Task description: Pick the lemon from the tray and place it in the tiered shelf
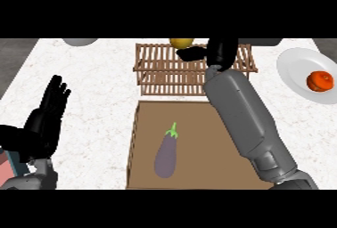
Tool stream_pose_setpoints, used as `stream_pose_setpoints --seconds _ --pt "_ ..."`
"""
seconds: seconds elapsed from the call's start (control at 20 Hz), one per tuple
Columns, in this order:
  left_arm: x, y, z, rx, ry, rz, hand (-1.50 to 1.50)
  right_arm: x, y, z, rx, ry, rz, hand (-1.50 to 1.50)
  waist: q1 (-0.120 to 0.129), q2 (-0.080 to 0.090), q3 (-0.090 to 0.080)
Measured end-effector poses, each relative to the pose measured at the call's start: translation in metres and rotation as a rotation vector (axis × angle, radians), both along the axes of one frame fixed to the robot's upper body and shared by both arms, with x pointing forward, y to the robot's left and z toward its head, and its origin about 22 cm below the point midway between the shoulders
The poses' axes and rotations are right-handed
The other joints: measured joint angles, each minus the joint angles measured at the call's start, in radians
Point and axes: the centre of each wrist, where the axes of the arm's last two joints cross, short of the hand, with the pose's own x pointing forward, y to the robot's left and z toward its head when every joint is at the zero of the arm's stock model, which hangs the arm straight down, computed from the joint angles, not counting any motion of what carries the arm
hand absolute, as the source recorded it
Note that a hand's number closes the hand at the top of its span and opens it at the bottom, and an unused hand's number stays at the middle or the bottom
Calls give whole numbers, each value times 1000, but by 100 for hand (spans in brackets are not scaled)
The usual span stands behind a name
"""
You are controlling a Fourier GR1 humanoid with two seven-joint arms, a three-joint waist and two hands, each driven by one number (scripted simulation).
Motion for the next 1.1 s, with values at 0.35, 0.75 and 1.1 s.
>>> stream_pose_setpoints --seconds 0.35,0.75,1.1 --pt "1 2 -2 -4 8 5 0 -4 -9 28 122 -129 -5 -150 -9 -4 0" --pt "-6 11 -6 2 17 40 0 -32 -61 55 218 -169 -159 -150 -35 -13 -1" --pt "-4 9 -3 0 18 51 0 -96 -132 65 258 -157 -221 -150 -46 -14 0"
